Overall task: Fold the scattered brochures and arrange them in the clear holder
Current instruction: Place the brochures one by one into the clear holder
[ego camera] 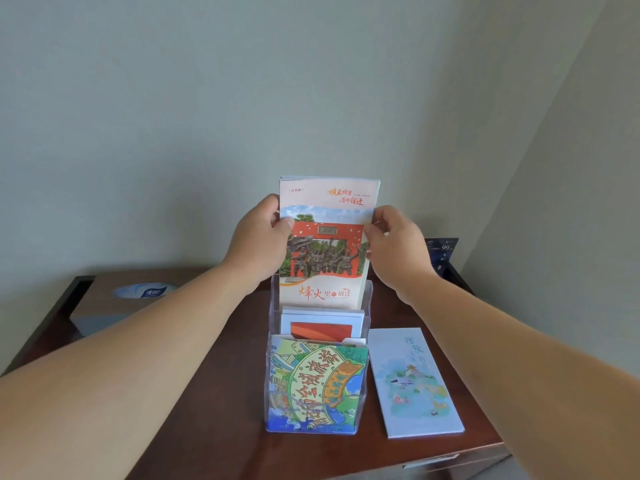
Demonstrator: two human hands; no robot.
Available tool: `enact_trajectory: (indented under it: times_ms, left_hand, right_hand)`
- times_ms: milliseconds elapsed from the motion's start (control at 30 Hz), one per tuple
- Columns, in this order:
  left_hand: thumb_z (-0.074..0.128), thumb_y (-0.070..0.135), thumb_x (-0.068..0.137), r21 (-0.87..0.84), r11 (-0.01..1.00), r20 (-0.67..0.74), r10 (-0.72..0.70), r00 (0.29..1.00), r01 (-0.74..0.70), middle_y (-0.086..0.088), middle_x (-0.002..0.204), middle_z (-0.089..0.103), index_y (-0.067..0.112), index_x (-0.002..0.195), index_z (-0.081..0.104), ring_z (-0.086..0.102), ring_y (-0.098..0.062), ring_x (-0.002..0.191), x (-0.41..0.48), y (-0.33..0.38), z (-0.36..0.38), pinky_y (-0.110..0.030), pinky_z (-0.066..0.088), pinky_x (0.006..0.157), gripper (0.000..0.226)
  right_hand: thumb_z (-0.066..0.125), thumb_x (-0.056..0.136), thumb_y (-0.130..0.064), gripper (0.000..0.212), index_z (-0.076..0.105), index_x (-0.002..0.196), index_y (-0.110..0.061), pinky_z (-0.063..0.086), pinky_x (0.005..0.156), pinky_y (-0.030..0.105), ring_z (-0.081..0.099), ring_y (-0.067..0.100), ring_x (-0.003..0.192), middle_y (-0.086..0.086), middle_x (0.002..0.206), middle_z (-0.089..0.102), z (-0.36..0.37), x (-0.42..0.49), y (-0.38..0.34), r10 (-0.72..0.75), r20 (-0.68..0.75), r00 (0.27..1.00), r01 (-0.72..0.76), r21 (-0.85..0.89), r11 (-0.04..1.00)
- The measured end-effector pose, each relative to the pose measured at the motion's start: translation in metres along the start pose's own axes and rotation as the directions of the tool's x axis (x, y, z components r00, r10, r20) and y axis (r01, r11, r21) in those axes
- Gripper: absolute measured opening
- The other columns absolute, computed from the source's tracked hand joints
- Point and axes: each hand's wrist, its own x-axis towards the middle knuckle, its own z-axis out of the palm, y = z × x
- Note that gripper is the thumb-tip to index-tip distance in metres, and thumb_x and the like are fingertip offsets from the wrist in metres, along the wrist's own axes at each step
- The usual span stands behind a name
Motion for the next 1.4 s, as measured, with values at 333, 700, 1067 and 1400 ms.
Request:
enact_trajectory:
  times_ms: [333, 700, 1067, 1400]
  left_hand:
    - [0.05, 0.015, 0.097, -0.024, 0.999, 0.043, -0.041, 0.998, 0.042, 0.017, 0.097, 0.068, 0.027, 0.107, 0.059, 0.064, -0.015, 0.095, -0.011, -0.014, 0.007, -0.039, 0.051, 0.084, 0.018]
    - [0.049, 0.017, 0.099, 0.056, 0.991, 0.086, -0.124, 0.989, 0.119, 0.013, 0.105, 0.064, 0.025, 0.113, 0.058, 0.057, 0.002, 0.09, -0.032, -0.042, 0.024, -0.018, 0.041, 0.064, 0.019]
    - [0.052, 0.017, 0.097, 0.132, 0.97, 0.072, -0.217, 0.974, 0.206, 0.002, 0.112, 0.069, 0.019, 0.11, 0.064, 0.064, -0.012, 0.085, -0.036, -0.048, 0.03, -0.029, 0.053, 0.061, 0.018]
    - [0.054, 0.014, 0.095, 0.165, 0.96, 0.096, -0.243, 0.965, 0.225, 0.001, 0.112, 0.069, 0.018, 0.114, 0.066, 0.062, -0.01, 0.081, -0.038, -0.053, 0.032, -0.03, 0.05, 0.063, 0.023]
  right_hand:
    - [0.048, 0.102, -0.025, 0.009, 0.057, 0.101, -0.026, 0.058, 0.066, 0.027, 0.067, 0.009, 0.084, -0.015, 0.096, 0.065, -0.002, -0.012, 0.02, -0.007, 0.036, 0.999, 0.008, -0.026, 1.0]
    - [0.052, 0.098, -0.021, 0.014, 0.066, 0.095, -0.019, 0.058, 0.074, 0.039, 0.067, 0.017, 0.08, -0.004, 0.093, 0.071, 0.015, -0.032, 0.049, 0.133, 0.052, 0.99, -0.126, -0.125, 0.984]
    - [0.05, 0.097, -0.021, 0.018, 0.068, 0.097, -0.02, 0.059, 0.075, 0.04, 0.066, 0.018, 0.08, -0.003, 0.093, 0.071, 0.021, -0.032, 0.057, 0.222, 0.074, 0.972, -0.199, -0.239, 0.95]
    - [0.051, 0.099, -0.023, 0.017, 0.068, 0.103, -0.021, 0.059, 0.078, 0.039, 0.066, 0.018, 0.084, -0.003, 0.099, 0.071, 0.019, -0.036, 0.061, 0.241, 0.131, 0.962, -0.195, -0.294, 0.936]
